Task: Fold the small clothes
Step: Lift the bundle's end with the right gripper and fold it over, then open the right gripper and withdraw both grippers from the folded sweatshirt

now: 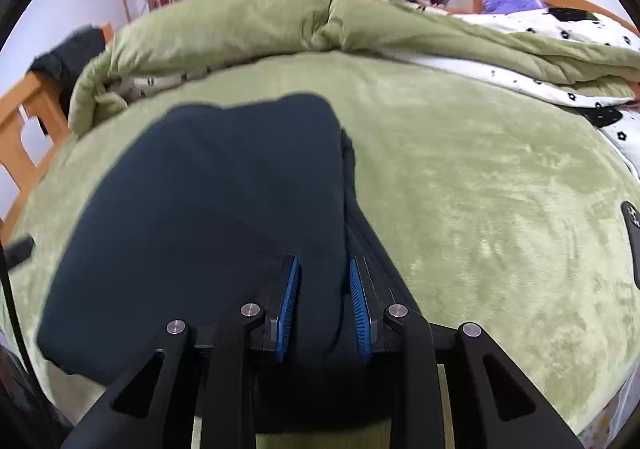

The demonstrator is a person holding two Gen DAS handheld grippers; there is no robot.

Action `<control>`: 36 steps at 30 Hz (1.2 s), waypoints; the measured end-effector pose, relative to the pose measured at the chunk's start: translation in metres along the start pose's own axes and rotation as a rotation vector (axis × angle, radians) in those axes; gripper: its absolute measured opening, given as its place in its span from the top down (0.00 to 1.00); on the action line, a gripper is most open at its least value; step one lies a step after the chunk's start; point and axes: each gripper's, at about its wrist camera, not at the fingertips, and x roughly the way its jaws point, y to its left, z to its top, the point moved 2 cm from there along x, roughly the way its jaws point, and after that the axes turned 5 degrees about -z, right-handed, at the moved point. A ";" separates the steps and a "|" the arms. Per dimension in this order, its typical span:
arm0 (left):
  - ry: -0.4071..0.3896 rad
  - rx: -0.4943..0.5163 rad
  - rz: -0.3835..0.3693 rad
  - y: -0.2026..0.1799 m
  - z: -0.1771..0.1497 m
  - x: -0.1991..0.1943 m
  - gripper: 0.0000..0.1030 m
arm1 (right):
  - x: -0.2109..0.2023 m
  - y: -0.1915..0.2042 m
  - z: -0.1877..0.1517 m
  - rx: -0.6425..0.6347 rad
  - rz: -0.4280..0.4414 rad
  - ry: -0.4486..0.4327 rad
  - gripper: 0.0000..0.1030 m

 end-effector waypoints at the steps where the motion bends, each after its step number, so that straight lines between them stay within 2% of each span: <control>1: 0.007 0.009 -0.010 -0.005 -0.004 0.002 0.47 | -0.008 -0.001 0.001 0.014 0.013 -0.023 0.75; 4: 0.026 0.035 -0.030 -0.021 -0.010 0.013 0.47 | -0.019 0.006 -0.002 0.001 0.053 -0.041 0.74; 7: 0.041 0.054 -0.025 -0.032 -0.015 0.029 0.47 | -0.007 0.015 -0.006 -0.037 0.024 0.003 0.74; 9: 0.089 0.063 0.007 -0.033 -0.021 0.044 0.45 | 0.007 0.018 -0.012 -0.070 -0.012 0.038 0.75; 10: 0.113 0.067 0.014 -0.032 -0.024 0.050 0.45 | 0.012 0.017 -0.014 -0.083 -0.027 0.051 0.77; 11: 0.144 0.072 0.016 -0.030 -0.030 0.058 0.44 | 0.017 0.015 -0.017 -0.089 -0.030 0.066 0.85; 14: 0.147 0.073 0.010 -0.027 -0.036 0.062 0.42 | 0.024 0.003 -0.017 -0.076 -0.047 0.070 0.89; 19: 0.149 0.063 0.013 -0.029 -0.033 0.057 0.42 | 0.029 0.002 -0.017 -0.079 -0.091 0.087 0.90; 22: 0.134 0.067 0.031 -0.028 -0.030 0.043 0.43 | 0.018 0.001 -0.015 -0.064 -0.094 0.083 0.85; 24: 0.113 0.070 0.044 -0.029 -0.027 0.031 0.45 | 0.002 -0.001 -0.011 -0.051 -0.113 0.057 0.70; 28: 0.066 0.060 0.050 -0.030 -0.016 0.006 0.45 | -0.048 -0.005 0.000 -0.022 -0.103 -0.018 0.67; 29: 0.049 0.059 0.053 -0.032 -0.012 -0.005 0.45 | -0.057 -0.004 0.002 -0.021 -0.105 -0.028 0.63; 30: 0.039 0.060 0.054 -0.033 -0.009 -0.012 0.44 | -0.072 -0.003 0.005 -0.022 -0.109 -0.041 0.56; 33: 0.003 0.072 0.086 -0.040 -0.001 -0.036 0.40 | -0.102 0.004 0.011 -0.024 -0.103 -0.069 0.46; 36: -0.031 0.083 0.121 -0.048 0.005 -0.059 0.32 | -0.130 0.014 0.015 -0.031 -0.089 -0.099 0.44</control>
